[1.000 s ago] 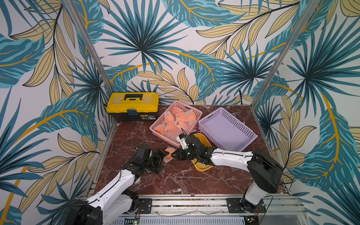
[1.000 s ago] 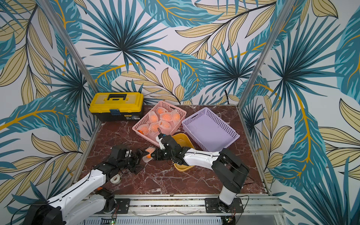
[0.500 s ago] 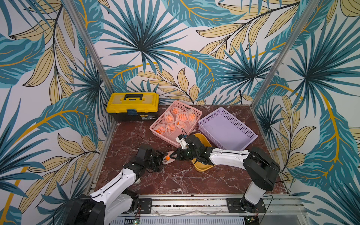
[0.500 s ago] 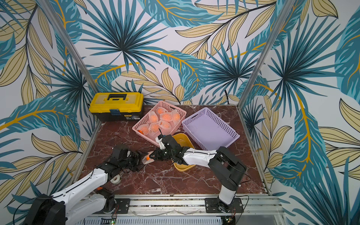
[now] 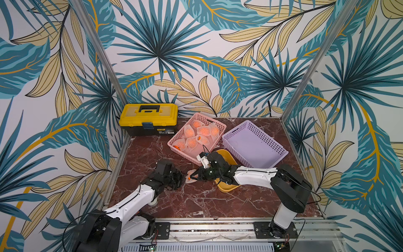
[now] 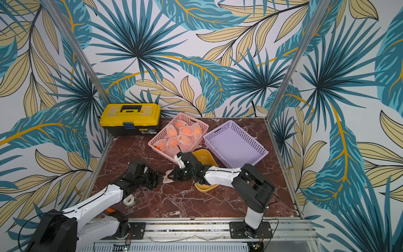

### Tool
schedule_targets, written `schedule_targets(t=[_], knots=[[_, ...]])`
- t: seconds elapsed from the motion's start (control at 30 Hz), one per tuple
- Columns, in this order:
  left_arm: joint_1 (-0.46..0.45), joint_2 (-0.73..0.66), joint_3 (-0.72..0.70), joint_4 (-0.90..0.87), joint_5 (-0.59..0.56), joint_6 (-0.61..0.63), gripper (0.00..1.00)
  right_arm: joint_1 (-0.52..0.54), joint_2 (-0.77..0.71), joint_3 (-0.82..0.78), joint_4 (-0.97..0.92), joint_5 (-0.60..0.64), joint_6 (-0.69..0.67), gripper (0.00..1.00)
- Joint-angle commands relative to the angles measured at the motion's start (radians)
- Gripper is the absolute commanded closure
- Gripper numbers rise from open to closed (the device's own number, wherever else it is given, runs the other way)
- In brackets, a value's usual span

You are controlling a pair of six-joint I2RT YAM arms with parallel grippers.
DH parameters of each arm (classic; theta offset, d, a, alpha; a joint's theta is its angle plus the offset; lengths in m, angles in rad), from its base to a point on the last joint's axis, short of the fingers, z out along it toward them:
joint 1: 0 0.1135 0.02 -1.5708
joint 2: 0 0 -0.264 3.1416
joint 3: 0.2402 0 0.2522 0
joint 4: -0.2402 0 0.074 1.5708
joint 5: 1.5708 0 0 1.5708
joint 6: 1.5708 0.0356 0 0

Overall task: Remove foam nets from oranges
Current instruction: Remove the foam net from the orange.

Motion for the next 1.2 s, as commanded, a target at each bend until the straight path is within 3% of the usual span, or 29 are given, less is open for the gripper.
schedule_targets(t=[0.0, 0.1, 0.27, 0.37, 0.5, 0.73, 0.93, 1.17], knots=[[-0.002, -0.004, 0.030, 0.009, -0.020, 0.011, 0.90, -0.001, 0.010, -0.019, -0.009, -0.005, -0.004, 0.95], [-0.002, -0.003, 0.053, -0.059, -0.033, 0.035, 0.92, 0.000, -0.005, -0.024, -0.036, 0.010, -0.033, 0.79], [-0.002, -0.002, 0.104, -0.152, -0.042, 0.068, 0.93, 0.001, -0.074, -0.069, -0.044, 0.051, -0.097, 0.44], [-0.004, -0.003, 0.138, -0.213, -0.039, 0.088, 0.93, 0.003, -0.135, -0.110, -0.040, 0.095, -0.155, 0.33], [-0.004, 0.003, 0.172, -0.260, -0.039, 0.111, 0.93, 0.016, -0.199, -0.130, -0.082, 0.182, -0.278, 0.29], [-0.015, 0.025, 0.194, -0.284, -0.002, 0.113, 0.93, 0.143, -0.245, -0.132, -0.112, 0.455, -0.643, 0.20], [-0.023, 0.027, 0.202, -0.315, 0.016, 0.115, 0.93, 0.171, -0.188, -0.109, -0.098, 0.522, -0.779, 0.17], [-0.043, 0.025, 0.201, -0.317, 0.017, 0.101, 0.93, 0.201, -0.117, -0.075, -0.068, 0.511, -0.882, 0.17]])
